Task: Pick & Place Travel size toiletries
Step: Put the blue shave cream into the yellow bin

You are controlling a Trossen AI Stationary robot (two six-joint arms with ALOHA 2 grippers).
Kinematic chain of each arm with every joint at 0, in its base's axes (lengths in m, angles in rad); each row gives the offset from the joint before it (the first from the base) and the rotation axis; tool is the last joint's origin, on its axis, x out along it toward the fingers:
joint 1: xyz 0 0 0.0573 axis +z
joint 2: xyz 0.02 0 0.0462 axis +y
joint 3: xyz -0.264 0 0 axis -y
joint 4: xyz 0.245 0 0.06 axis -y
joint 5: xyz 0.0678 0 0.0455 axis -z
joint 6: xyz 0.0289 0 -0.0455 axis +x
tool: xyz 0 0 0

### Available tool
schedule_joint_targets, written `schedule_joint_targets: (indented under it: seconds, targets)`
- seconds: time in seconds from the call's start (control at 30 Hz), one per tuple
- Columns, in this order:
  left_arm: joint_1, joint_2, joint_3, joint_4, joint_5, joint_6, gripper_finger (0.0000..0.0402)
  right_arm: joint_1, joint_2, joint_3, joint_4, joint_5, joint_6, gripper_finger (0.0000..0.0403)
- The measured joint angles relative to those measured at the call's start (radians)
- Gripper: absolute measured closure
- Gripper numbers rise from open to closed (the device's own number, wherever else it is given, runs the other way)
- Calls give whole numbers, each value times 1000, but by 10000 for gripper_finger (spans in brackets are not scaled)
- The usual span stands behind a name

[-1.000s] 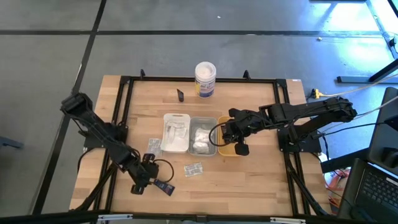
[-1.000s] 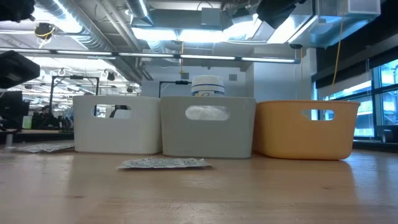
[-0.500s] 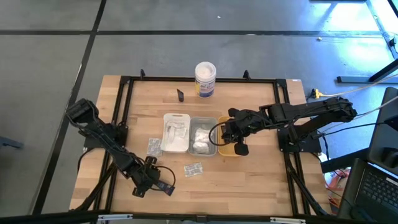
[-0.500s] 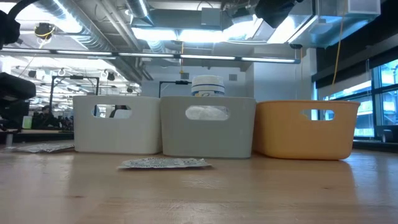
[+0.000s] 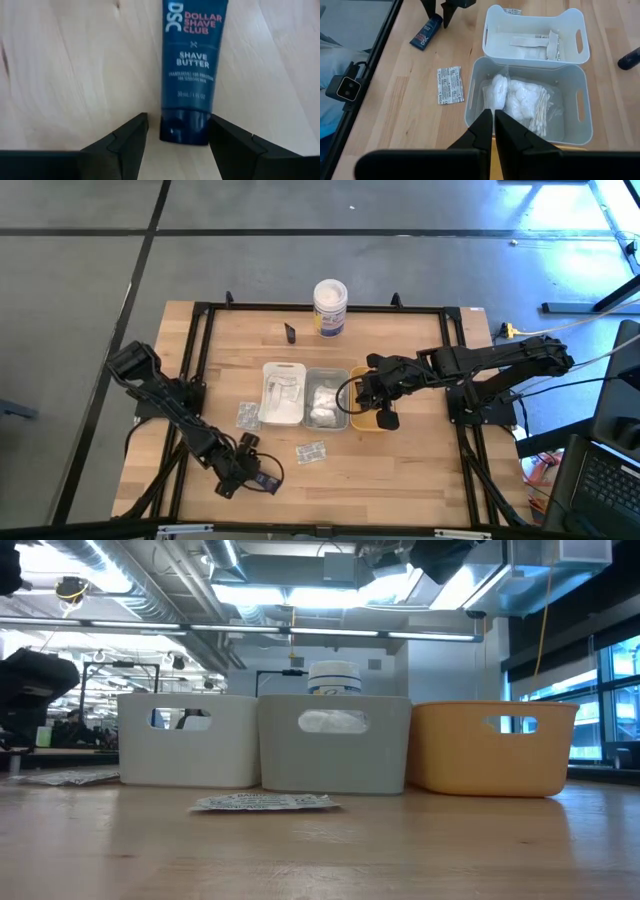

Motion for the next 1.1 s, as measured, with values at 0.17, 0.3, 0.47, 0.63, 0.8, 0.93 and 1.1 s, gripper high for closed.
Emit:
schedule_joint_targets:
  seconds: [0.17, 0.3, 0.47, 0.63, 0.8, 0.93, 1.1]
  targets:
    - [3, 2, -1, 29, -22, 27, 206, 0, 0, 0, 0, 0, 0, 381]
    - [2, 2, -1, 26, -18, 22, 212, 0, 0, 0, 0, 0, 1, 381]
    - [2, 0, -1, 24, -16, 31, 224, 0, 0, 0, 0, -1, 1, 381]
    - [2, 0, -1, 22, -17, 44, 245, 0, 0, 0, 0, -2, 4, 381]
    - [1, -1, -1, 22, -25, 44, 263, 0, 0, 0, 0, -5, 4, 381]
    - [1, -1, -1, 50, -50, 43, 263, 0, 0, 0, 0, -5, 4, 381]
    - [1, -1, 0, 83, -68, 42, 260, 3, 0, 0, 0, -10, 4, 381]
